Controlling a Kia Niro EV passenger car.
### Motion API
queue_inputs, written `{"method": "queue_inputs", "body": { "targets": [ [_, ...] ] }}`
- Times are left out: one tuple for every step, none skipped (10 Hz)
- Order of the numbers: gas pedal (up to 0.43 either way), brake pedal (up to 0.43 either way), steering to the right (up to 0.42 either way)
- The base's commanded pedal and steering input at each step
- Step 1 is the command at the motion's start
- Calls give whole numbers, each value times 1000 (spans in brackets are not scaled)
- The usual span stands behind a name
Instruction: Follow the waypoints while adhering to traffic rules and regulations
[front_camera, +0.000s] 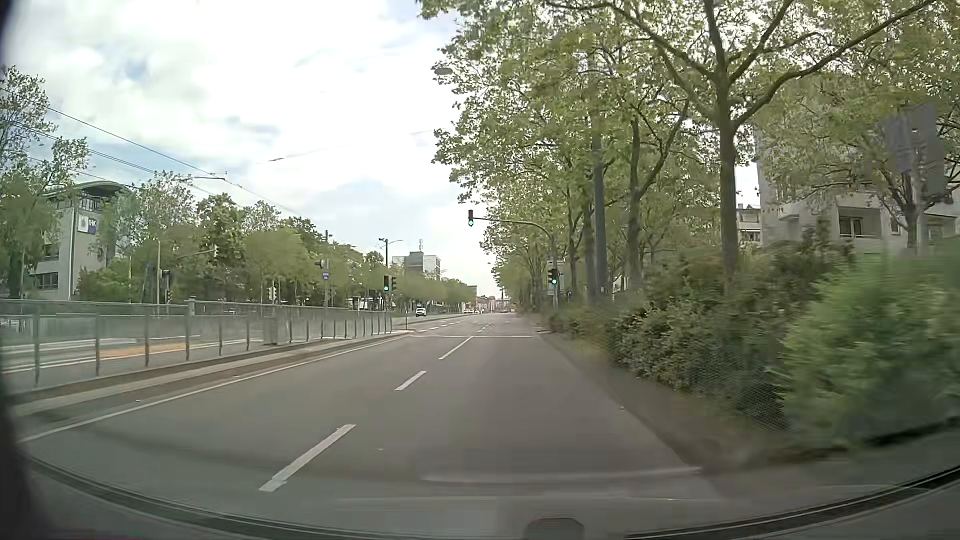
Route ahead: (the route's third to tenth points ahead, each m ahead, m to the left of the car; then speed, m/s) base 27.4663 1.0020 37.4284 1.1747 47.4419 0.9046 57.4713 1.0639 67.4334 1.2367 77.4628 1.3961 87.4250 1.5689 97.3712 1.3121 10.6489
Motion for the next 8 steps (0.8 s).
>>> {"method": "queue_inputs", "body": {
  "targets": [
    [8,30,0],
    [8,30,0],
    [8,30,0],
    [8,30,0],
    [8,30,0],
    [8,30,0],
    [8,30,0],
    [8,30,0]
  ]
}}
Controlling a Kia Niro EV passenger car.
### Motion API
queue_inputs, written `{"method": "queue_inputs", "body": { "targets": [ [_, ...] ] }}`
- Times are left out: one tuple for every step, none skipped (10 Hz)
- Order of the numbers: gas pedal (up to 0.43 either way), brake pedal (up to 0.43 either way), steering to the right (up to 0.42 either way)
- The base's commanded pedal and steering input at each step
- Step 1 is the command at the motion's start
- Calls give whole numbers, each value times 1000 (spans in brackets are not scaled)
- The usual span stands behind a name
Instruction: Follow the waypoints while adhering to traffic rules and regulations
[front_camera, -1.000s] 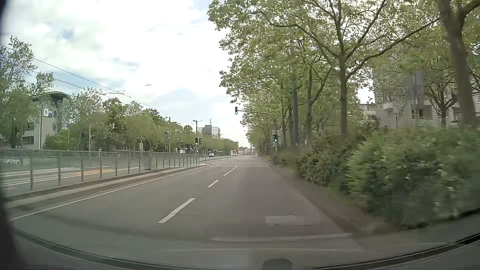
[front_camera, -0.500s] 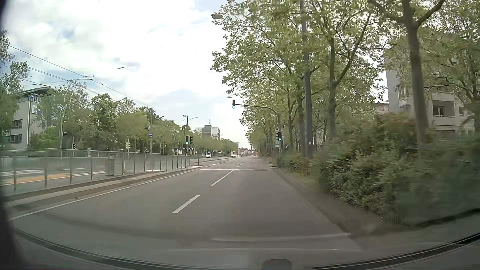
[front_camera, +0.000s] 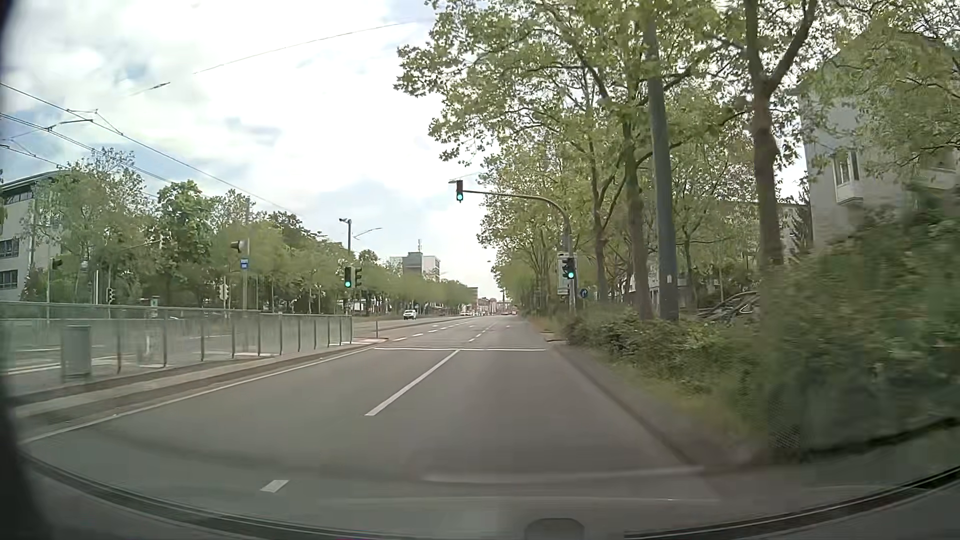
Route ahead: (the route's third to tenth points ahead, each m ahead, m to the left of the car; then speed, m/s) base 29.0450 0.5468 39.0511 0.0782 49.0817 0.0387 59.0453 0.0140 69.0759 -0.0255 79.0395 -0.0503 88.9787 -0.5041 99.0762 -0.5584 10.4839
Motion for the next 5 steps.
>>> {"method": "queue_inputs", "body": {
  "targets": [
    [8,30,0],
    [8,30,0],
    [8,30,0],
    [8,30,0],
    [20,30,0]
  ]
}}
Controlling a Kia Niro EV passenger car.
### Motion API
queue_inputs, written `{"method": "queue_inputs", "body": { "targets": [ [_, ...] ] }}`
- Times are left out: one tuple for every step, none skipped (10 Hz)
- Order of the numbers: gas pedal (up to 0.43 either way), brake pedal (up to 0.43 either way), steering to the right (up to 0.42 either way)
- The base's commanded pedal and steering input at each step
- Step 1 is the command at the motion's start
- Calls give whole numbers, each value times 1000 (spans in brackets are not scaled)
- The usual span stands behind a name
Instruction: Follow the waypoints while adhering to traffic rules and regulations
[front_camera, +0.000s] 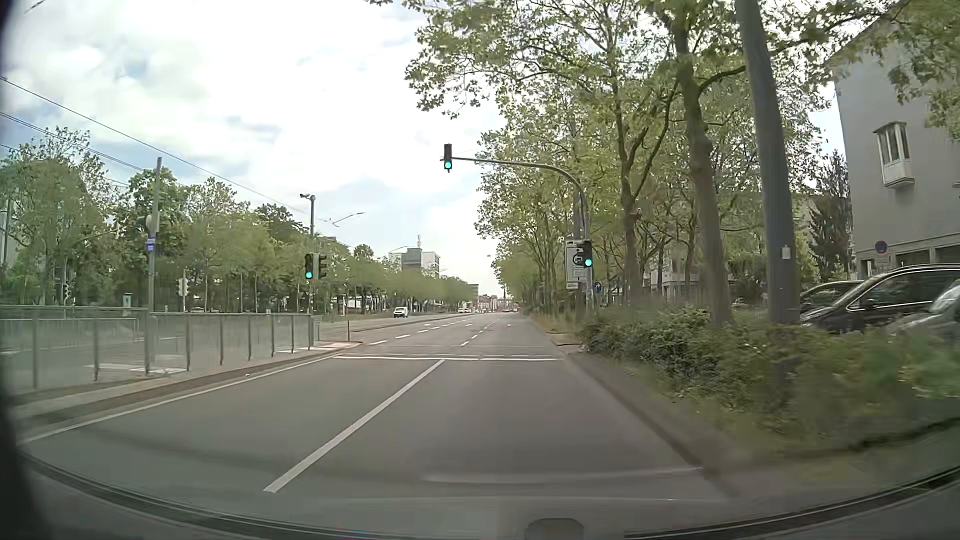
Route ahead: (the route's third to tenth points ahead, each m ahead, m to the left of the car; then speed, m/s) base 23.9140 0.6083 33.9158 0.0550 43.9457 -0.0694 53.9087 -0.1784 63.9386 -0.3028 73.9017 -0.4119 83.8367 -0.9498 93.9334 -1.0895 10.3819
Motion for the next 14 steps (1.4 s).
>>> {"method": "queue_inputs", "body": {
  "targets": [
    [39,30,0],
    [39,30,0],
    [39,30,0],
    [39,30,0],
    [47,30,1],
    [47,30,1],
    [47,30,1],
    [47,30,1],
    [59,37,1],
    [87,30,1],
    [87,30,1],
    [98,24,1],
    [98,30,1],
    [98,30,1]
  ]
}}
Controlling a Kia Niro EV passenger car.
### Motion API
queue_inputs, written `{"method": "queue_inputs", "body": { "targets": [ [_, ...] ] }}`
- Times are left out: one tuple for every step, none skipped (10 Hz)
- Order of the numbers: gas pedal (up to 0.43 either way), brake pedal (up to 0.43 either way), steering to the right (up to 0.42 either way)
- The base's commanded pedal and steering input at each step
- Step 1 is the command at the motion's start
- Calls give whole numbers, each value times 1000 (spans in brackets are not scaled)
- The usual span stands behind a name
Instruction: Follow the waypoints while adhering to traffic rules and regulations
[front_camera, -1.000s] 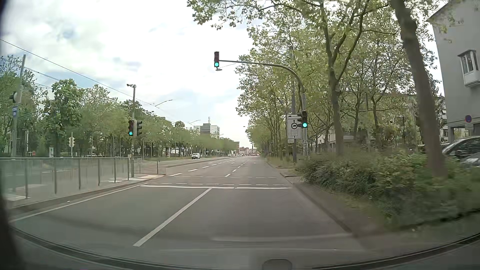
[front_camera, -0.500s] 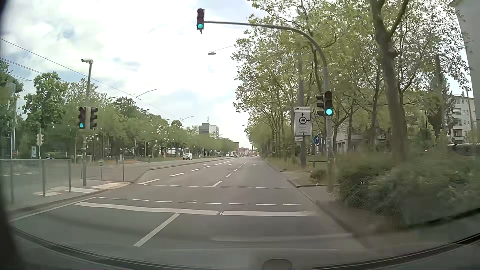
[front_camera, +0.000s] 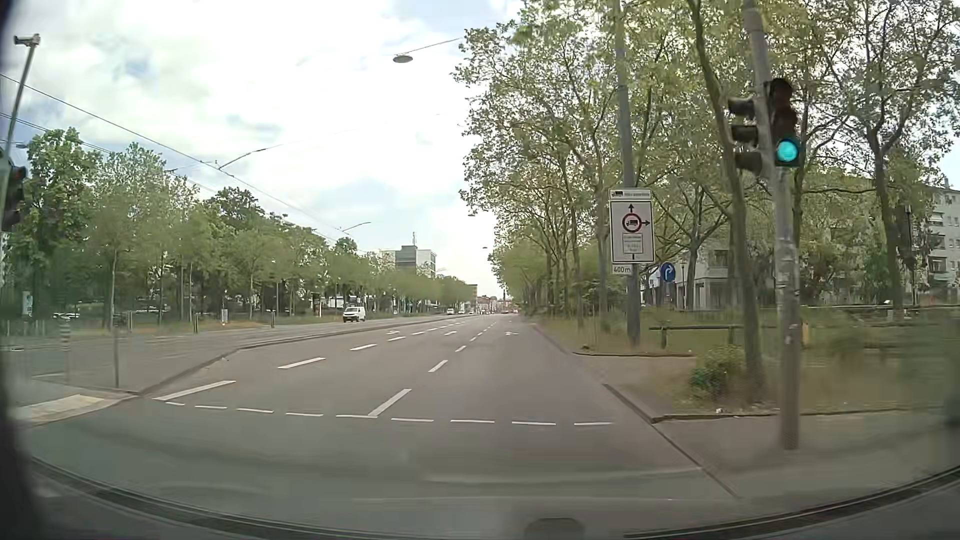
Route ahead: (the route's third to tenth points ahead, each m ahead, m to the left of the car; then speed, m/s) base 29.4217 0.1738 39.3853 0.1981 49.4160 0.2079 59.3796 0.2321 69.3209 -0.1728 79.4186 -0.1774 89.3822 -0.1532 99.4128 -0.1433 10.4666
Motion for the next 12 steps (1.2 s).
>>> {"method": "queue_inputs", "body": {
  "targets": [
    [98,30,1],
    [98,30,2],
    [98,30,2],
    [98,30,2],
    [98,30,1],
    [98,30,2],
    [98,30,3],
    [98,30,3],
    [87,30,4],
    [87,30,3],
    [87,37,4],
    [87,30,4]
  ]
}}
